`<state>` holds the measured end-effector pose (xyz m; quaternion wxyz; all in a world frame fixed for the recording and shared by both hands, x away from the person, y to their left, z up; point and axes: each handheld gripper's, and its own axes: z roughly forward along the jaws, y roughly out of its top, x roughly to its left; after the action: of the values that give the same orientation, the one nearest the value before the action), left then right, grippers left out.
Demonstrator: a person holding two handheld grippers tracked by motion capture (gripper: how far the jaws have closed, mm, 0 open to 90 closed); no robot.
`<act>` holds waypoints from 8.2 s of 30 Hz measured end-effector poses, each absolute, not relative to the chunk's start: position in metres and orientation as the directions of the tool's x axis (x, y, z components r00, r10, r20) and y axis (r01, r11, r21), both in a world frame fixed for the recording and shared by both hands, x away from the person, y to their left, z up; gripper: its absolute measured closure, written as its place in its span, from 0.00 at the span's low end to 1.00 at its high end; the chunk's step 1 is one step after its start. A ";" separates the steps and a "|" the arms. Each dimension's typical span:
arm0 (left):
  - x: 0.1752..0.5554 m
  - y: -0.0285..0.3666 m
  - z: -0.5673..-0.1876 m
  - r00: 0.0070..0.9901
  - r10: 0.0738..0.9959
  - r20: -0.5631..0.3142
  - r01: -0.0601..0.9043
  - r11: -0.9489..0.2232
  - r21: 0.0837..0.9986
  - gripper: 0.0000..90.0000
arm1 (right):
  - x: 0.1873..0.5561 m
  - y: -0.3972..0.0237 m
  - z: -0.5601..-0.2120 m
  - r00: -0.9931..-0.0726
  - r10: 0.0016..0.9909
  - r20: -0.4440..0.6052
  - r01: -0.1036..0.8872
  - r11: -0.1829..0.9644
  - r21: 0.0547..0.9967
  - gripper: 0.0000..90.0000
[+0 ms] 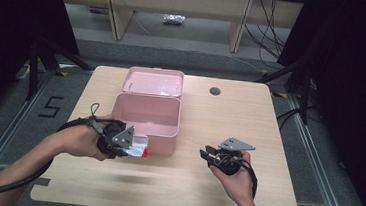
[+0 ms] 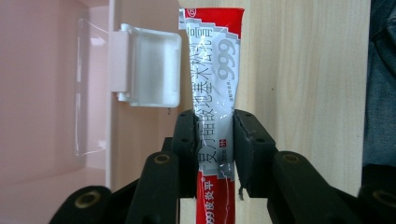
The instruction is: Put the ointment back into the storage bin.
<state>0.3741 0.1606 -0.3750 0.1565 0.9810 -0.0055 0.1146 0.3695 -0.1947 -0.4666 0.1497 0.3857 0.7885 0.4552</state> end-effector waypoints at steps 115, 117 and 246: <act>0.440 0.142 -0.343 0.967 0.034 0.254 -0.035 -0.964 0.262 0.79 | 0.370 -0.198 -0.471 -0.640 0.756 0.136 0.503 0.279 0.818 0.76; 0.441 0.141 -0.343 0.968 0.032 0.250 -0.036 -0.965 0.261 0.79 | 0.369 -0.198 -0.470 -0.640 0.756 0.135 0.503 0.279 0.818 0.76; 0.481 0.128 -0.403 0.990 0.045 0.130 0.024 -0.986 0.165 0.79 | 0.370 -0.199 -0.474 -0.638 0.756 0.150 0.511 0.269 0.816 0.75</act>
<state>0.4806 0.1276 -0.4029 0.0817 0.9943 0.0174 0.0670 0.3699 -0.1994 -0.4742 0.1356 0.4035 0.7848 0.4504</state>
